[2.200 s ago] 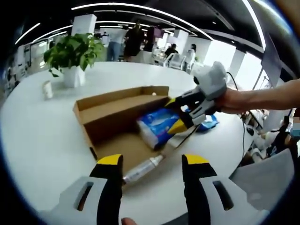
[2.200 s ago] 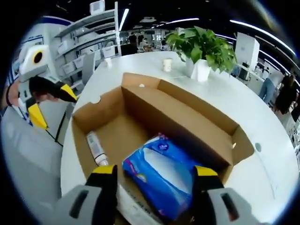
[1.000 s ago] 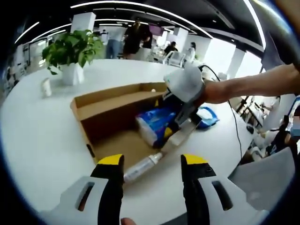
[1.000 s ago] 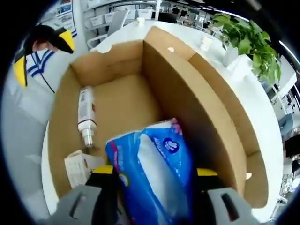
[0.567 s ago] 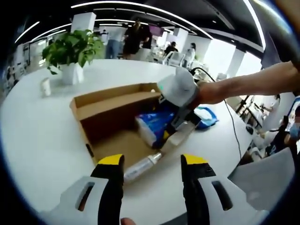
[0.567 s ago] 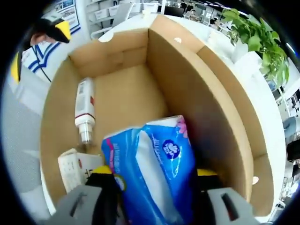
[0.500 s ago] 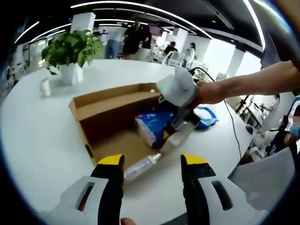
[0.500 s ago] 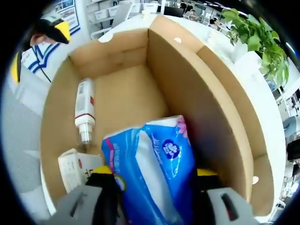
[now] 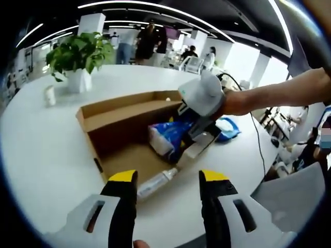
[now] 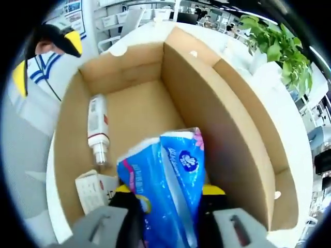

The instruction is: Operate the shoe box by opening the lid, removing the specified soft item, and placing it in the target area until the item is outside and the box remains undamaged.

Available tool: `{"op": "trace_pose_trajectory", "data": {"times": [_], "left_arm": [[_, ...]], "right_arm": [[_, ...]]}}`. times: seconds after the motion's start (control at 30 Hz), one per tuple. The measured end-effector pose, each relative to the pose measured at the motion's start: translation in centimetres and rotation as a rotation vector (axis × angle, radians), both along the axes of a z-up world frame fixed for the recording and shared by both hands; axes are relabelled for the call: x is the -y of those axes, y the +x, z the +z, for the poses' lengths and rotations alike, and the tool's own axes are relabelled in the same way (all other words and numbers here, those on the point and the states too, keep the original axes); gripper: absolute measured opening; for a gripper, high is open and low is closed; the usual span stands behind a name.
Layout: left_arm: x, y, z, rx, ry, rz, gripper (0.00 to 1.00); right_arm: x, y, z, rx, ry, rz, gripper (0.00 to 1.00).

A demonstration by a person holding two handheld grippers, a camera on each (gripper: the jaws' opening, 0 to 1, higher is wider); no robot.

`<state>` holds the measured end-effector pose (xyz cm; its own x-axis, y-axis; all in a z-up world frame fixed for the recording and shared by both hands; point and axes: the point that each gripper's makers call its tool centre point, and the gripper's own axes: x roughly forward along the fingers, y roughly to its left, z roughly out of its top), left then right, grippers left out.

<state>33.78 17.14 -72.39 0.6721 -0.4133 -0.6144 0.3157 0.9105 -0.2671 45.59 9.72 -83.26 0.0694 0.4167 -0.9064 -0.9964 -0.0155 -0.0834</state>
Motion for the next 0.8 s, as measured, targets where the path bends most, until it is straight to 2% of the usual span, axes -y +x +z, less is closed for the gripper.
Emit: {"op": "trace_pose_trajectory", "data": {"times": [0.33, 0.8], "left_arm": [[-0.2, 0.1, -0.2, 0.004, 0.006, -0.007, 0.49], [0.4, 0.2, -0.1, 0.012, 0.008, -0.029, 0.49]], "right_arm": [[-0.1, 0.7, 0.7, 0.008, 0.021, 0.008, 0.34], [0.3, 0.3, 3.7, 0.048, 0.051, 0.01, 0.34]]}}
